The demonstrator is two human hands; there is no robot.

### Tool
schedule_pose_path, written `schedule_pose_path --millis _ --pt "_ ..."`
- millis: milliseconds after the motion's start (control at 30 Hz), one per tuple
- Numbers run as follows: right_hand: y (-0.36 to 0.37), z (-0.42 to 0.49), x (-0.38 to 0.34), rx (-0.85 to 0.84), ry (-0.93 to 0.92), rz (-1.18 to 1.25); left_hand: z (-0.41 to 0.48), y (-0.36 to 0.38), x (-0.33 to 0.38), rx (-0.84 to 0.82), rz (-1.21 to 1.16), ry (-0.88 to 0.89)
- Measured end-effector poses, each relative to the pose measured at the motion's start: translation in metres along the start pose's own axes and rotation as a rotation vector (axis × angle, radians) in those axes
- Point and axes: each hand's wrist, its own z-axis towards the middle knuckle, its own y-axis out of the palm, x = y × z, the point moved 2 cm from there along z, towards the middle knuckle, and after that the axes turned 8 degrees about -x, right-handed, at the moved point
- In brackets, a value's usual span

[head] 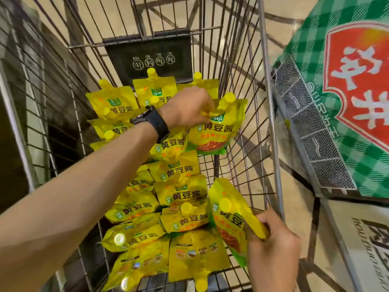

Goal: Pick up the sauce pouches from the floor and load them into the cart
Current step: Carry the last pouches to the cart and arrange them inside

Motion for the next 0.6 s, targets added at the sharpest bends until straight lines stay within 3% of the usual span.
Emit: schedule_pose_path --millis 167,300,433,500,600 --pt "-0.001 -0.008 0.003 0.027 -0.015 0.142 -0.003 -0.021 -0.006 -0.117 -0.163 0.253" --pt "-0.001 -0.007 0.002 0.022 0.001 0.173 0.005 -0.032 0.011 -0.336 -0.218 0.349" --pt "-0.002 -0.005 -0.001 0.027 0.018 0.184 0.018 0.008 0.030 -0.523 -0.056 0.384" --pt "-0.002 -0.004 -0.002 0.036 0.022 0.178 0.023 0.038 0.022 -0.505 0.097 0.293" --pt "0.000 -0.004 0.000 0.046 0.010 0.188 0.025 0.058 0.010 -0.338 0.238 0.212"
